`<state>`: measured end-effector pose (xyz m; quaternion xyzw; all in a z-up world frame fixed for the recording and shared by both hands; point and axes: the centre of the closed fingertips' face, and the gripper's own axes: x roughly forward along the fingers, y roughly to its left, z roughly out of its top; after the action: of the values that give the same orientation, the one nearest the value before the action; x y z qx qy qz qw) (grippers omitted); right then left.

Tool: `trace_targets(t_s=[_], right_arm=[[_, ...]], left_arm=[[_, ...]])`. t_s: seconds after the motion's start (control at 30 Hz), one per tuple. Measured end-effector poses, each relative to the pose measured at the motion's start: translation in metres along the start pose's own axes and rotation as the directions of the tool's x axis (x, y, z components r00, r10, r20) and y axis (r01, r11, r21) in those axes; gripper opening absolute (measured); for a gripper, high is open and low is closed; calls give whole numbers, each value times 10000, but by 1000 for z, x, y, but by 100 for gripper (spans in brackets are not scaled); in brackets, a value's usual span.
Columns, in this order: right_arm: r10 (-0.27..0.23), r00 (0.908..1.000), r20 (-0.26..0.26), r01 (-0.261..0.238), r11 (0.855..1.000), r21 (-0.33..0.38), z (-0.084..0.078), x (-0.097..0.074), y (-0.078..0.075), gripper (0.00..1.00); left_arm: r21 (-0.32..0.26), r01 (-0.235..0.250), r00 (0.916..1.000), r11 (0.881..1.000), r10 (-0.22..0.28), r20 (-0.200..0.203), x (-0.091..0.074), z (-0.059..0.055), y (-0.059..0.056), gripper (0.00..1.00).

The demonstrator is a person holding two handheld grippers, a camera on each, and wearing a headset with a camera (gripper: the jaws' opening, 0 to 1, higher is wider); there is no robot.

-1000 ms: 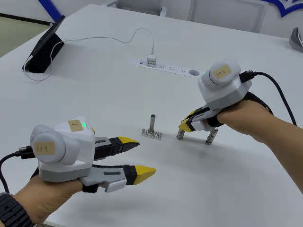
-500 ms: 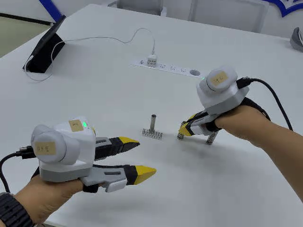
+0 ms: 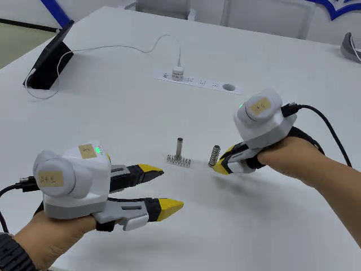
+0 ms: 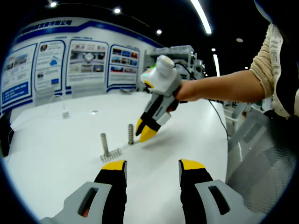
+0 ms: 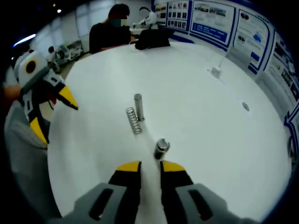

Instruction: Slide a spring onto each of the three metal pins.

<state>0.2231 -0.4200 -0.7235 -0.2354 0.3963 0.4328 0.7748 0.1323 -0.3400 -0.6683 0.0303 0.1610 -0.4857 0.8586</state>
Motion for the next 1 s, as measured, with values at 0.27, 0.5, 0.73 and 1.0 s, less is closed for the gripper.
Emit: trace_targets(t_s=[0.27, 0.5, 0.73, 1.0], right_arm=[[273, 9996, 75, -270, 9988, -412, 3, 1, 21, 17], [441, 9982, 418, -406, 9958, -827, 22, 4, 31, 17], [452, 9957, 812, -335, 9896, -1397, 44, 10, 32, 19], [476, 9958, 786, -344, 9862, -1619, 56, 24, 25, 19]], left_arm=[[27, -59, 10000, 10000, 59, -2, -1, 1, 0, 45], [63, -125, 9999, 9999, 125, 20, -3, 4, 0, 45], [38, -212, 9998, 9998, 212, 5, -5, 3, 1, 45], [-3, -292, 9996, 9996, 292, -10, -7, 2, 4, 45]])
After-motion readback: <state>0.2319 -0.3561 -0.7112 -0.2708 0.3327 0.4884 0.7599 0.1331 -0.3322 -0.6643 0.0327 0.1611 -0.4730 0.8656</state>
